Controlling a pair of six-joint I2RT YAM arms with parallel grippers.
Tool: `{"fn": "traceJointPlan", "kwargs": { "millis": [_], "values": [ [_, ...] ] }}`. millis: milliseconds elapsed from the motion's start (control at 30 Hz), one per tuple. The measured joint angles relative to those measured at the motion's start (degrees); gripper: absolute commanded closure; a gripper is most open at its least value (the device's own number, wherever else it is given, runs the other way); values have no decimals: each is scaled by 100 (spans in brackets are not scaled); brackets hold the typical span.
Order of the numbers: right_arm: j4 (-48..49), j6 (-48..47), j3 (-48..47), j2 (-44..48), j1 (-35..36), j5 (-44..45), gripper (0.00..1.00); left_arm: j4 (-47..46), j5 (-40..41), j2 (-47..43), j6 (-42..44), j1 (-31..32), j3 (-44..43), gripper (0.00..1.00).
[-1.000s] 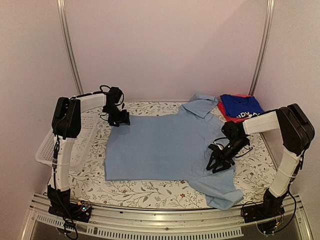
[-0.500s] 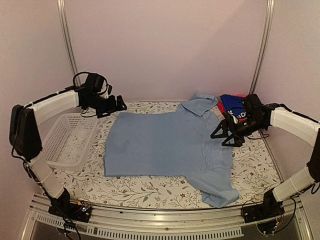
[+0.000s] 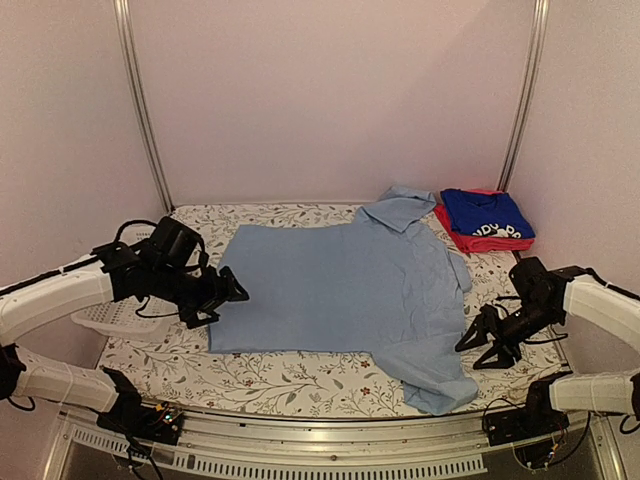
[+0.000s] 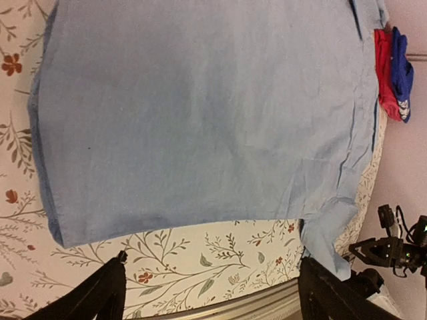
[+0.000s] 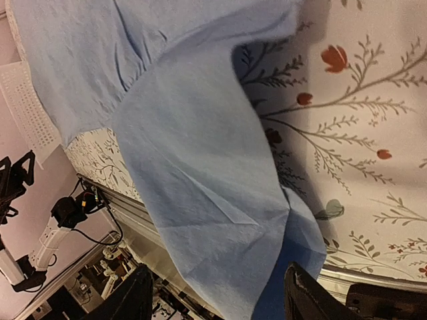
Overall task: Fold and stack the mixed laundry pile
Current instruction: Pick up the flattened shirt from the center of the board.
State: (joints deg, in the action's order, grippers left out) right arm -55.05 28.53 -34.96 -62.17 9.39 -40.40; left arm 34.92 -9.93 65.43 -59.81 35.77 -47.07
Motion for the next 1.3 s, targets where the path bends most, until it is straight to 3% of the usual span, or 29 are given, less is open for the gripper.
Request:
{"fn": "traceJointPlan", "kwargs": {
  "millis": [233,333,467,600,1067,1300],
  "values": [
    [-431,114,568,415,420,-146,36,684,293,-46,-850,28,42,9],
    [-411,195,691,356,763,-262,54,905,308,90,-1084,35,42,11],
    [-205,214,699,116,824,-444,81,1123,310,210,-1432,35,72,20],
    [-22,197,647,50,824,-616,99,1189,254,208,-1757,35,280,38],
    [249,118,380,136,826,-957,100,929,199,210,-2492,-52,990,41],
    [264,85,380,136,826,-970,100,455,345,457,-2881,-55,1084,55]
  ]
}}
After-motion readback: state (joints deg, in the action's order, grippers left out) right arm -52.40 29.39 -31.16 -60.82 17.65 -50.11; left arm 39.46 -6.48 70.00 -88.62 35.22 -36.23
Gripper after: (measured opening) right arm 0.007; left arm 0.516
